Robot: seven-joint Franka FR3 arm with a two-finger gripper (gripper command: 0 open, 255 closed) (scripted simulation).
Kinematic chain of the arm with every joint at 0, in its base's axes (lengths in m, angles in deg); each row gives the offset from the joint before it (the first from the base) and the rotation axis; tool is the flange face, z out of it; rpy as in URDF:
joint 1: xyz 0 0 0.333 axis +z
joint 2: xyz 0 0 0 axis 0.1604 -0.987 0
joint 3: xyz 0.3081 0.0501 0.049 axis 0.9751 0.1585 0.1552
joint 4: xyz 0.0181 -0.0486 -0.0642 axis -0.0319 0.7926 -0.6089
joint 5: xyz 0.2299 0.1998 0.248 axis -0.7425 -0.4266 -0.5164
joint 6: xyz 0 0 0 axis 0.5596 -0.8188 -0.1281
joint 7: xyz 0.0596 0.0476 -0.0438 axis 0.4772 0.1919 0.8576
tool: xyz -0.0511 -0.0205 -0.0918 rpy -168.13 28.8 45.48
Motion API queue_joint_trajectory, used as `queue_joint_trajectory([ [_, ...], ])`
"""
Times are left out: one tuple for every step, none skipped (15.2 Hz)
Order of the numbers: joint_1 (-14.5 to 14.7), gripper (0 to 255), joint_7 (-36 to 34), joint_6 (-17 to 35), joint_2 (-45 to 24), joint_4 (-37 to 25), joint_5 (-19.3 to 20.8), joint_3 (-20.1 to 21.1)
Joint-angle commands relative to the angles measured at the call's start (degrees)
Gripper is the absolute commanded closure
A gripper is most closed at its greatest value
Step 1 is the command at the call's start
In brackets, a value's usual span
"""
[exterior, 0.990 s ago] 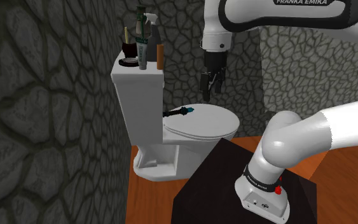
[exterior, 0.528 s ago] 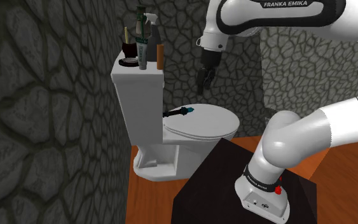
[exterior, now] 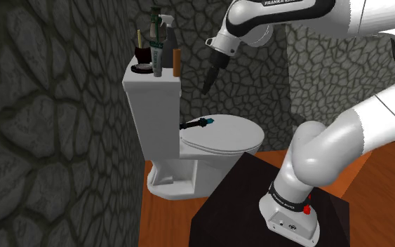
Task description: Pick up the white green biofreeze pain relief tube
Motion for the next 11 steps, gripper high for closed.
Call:
queue_joint_trajectory([
  [2.2,0,7.1,2.3,-3.1,-2.2,-3.3,-3.8],
  [3.5,0,10.6,3.1,-5.0,-3.7,-5.3,-5.6],
  [4.9,0,14.0,3.7,-6.9,-5.3,-7.5,-7.5],
  [6.4,0,17.6,3.9,-8.9,-7.0,-9.9,-9.4],
  [7.7,0,21.2,4.0,-11.0,-8.9,-12.4,-11.3],
  [9.1,0,24.8,3.7,-13.1,-10.9,-15.2,-13.1],
  [10.4,0,28.5,3.1,-15.4,-13.0,-18.1,-15.0],
  [11.5,0,32.1,2.1,-17.8,-15.3,-21.2,-16.8],
  [12.6,0,35.8,0.9,-20.3,-17.7,-24.4,-18.5],
  [13.4,0,39.3,-0.8,-23.0,-20.3,-27.7,-20.1],
  [13.8,0,42.7,-2.7,-25.8,-23.0,-31.2,-21.6],
])
